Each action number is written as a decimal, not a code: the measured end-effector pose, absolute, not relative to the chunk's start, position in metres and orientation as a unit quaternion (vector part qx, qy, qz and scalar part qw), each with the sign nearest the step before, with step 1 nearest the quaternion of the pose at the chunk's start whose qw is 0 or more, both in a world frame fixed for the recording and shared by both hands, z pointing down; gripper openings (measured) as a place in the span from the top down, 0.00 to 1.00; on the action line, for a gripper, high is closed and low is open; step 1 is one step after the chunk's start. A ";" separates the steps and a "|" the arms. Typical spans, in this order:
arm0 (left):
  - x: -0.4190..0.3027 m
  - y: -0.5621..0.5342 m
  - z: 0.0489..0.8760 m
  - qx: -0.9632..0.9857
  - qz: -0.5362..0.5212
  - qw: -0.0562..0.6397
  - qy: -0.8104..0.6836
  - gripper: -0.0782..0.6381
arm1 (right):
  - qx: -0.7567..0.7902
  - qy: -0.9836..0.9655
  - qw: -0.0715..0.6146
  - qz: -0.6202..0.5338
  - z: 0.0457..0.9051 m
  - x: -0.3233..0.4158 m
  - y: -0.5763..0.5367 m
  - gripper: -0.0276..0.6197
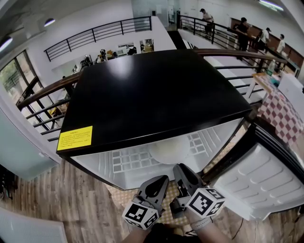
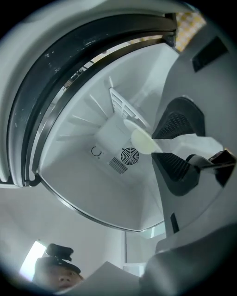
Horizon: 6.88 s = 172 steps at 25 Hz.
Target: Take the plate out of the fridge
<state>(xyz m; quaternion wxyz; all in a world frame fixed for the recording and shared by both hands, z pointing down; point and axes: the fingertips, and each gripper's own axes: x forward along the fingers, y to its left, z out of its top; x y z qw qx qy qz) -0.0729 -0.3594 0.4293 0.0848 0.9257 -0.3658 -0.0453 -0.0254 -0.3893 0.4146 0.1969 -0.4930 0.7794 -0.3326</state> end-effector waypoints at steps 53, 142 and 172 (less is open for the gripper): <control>-0.098 -0.358 0.437 0.909 -0.047 0.087 -0.404 0.88 | -0.446 0.660 0.322 -0.511 0.421 -0.034 -0.403 0.84; -0.111 -0.347 0.442 0.905 -0.047 0.097 -0.413 0.88 | -0.392 0.602 0.414 -0.559 0.426 -0.040 -0.385 0.87; -0.109 -0.303 0.439 0.893 -0.053 0.093 -0.437 0.88 | -0.359 0.624 0.403 -0.566 0.423 -0.041 -0.337 0.87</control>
